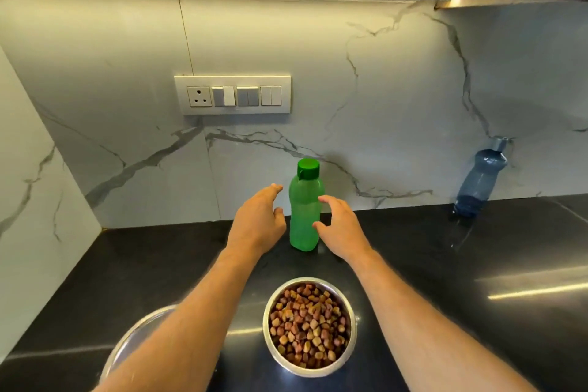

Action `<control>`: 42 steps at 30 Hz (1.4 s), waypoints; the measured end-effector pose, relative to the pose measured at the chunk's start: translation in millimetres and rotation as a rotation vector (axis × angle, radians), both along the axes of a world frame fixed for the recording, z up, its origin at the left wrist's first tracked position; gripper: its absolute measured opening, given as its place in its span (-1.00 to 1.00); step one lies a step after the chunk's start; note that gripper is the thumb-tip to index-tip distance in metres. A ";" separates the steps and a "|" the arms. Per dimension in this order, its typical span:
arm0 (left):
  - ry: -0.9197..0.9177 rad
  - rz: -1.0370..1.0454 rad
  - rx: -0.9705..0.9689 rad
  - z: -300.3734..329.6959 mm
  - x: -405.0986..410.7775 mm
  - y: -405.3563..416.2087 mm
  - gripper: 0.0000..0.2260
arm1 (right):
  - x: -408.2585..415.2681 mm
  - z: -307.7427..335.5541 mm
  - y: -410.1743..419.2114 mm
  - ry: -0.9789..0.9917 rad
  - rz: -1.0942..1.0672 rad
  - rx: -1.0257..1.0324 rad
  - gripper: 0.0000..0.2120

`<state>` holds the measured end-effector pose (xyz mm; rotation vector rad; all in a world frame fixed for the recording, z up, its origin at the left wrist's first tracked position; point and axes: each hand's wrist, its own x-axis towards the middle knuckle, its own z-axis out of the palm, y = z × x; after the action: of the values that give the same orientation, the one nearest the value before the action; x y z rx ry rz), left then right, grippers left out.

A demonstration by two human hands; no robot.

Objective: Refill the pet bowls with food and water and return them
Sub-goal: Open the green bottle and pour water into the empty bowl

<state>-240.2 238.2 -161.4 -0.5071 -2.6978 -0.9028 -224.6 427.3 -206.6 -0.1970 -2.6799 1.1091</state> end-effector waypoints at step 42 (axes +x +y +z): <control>-0.033 -0.160 0.606 84.1 -14.8 18.7 -0.34 | -15.0 45.2 -50.0 0.297 0.000 -0.337 -0.11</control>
<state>-255.0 257.0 -77.3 -0.5696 -2.2543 -1.6938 -239.6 377.3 -161.4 -0.0804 -2.2256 1.4586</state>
